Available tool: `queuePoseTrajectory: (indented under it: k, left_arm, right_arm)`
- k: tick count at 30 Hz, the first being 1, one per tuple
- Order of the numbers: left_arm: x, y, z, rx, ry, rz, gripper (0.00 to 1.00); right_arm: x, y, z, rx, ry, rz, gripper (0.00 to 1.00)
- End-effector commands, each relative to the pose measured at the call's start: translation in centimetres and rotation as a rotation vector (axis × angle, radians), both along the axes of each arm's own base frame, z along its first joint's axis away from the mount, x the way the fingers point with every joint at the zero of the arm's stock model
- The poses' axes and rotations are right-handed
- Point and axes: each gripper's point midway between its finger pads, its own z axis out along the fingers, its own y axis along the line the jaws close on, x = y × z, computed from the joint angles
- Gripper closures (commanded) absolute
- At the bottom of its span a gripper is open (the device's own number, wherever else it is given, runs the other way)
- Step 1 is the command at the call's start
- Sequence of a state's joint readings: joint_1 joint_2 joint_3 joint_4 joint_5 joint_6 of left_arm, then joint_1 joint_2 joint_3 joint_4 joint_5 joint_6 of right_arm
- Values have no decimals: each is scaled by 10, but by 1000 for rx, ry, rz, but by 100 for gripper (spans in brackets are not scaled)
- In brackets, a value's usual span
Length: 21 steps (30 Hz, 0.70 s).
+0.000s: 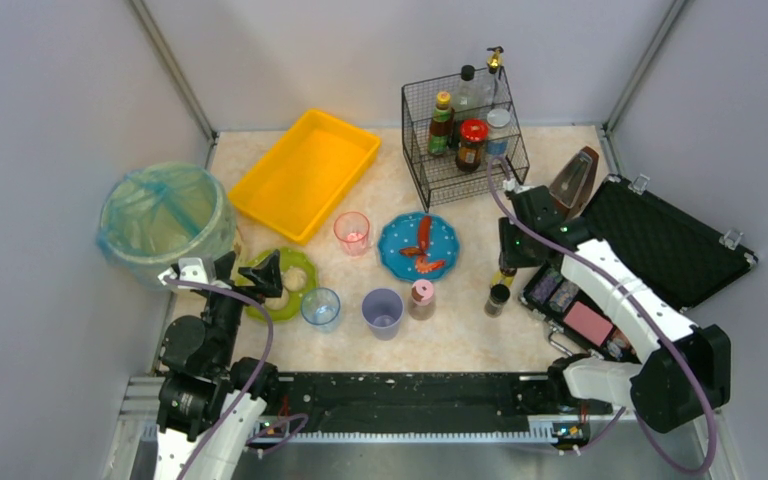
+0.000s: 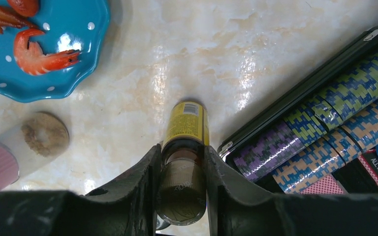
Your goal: Clear the kitchen counter
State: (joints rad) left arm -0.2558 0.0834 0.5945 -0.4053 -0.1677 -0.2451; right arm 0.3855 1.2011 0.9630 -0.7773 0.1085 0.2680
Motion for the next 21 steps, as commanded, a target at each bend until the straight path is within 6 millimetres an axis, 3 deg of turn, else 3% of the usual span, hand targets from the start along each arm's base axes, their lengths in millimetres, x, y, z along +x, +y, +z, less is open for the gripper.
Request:
queuePoseTrajectory:
  k: [1, 10, 21]
  left_arm:
    - [-1, -3, 12, -14, -42, -17, 1]
    - [-3, -2, 14, -15, -48, -16, 2]
    - [-3, -2, 13, -16, -48, -13, 2]
  right_arm:
    - [10, 7, 22, 16, -50, 10, 98]
    - [50, 22, 77, 35, -176, 52, 100]
    - [139, 51, 175, 36, -408, 107, 100]
